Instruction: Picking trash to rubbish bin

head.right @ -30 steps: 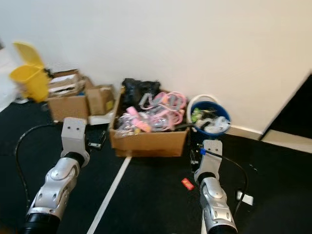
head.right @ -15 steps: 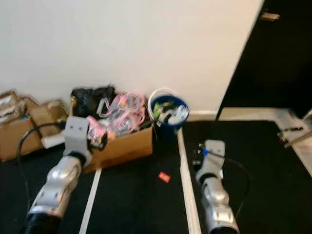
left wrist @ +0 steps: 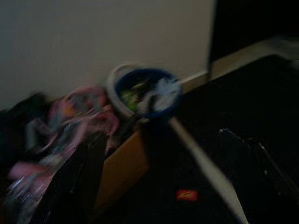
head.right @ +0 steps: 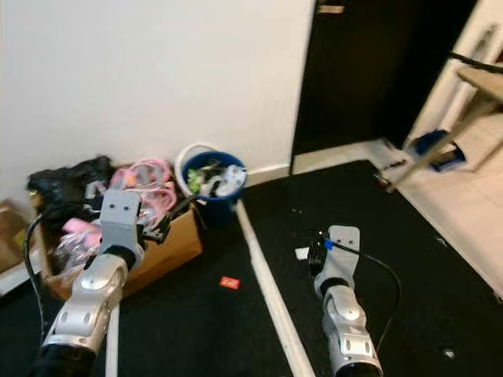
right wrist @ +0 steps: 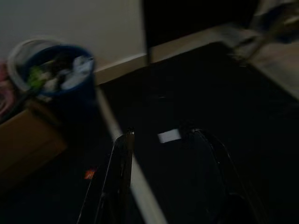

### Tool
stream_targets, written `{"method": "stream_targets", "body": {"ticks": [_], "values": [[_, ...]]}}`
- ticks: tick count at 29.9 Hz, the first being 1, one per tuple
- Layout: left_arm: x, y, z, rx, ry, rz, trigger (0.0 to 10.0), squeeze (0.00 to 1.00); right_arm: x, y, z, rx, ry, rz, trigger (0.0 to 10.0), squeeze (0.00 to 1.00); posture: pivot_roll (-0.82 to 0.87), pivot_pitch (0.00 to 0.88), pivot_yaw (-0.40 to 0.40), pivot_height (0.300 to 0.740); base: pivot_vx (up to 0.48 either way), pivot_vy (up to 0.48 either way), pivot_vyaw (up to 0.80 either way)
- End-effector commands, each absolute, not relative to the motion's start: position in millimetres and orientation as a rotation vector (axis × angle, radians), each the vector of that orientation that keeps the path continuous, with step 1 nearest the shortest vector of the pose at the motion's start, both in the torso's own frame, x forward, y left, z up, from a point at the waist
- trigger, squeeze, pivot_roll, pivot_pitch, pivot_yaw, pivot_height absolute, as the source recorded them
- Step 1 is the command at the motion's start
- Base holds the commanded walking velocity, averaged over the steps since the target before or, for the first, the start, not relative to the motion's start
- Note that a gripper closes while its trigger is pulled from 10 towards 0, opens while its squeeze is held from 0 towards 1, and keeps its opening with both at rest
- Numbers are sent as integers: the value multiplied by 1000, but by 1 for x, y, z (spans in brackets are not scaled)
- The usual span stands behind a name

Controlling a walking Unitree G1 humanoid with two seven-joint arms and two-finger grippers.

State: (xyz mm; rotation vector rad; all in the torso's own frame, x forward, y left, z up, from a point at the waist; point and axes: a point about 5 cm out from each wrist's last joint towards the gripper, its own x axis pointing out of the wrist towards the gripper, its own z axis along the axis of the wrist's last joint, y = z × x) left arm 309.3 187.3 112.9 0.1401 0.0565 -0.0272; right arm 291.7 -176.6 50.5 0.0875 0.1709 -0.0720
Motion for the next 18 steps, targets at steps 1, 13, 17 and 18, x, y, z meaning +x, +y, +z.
{"method": "stream_targets", "body": {"ticks": [1,13,17,18], "values": [[307,195,106,151,88,3,10000,0,290,-175,47,95,182,-70,10000,0,-24,83,24,740,0,0,-800],[303,194,103,148,97,-4,10000,0,287,-177,45,90,189,-80,10000,0,-23,87,20,740,0,0,-800],[304,195,103,145,94,5,10000,0,289,-176,46,88,187,-72,10000,0,-24,89,19,740,0,0,-800],[304,194,103,146,95,0,10000,0,289,-176,47,89,186,-74,10000,0,-24,89,19,740,0,0,-800]]}}
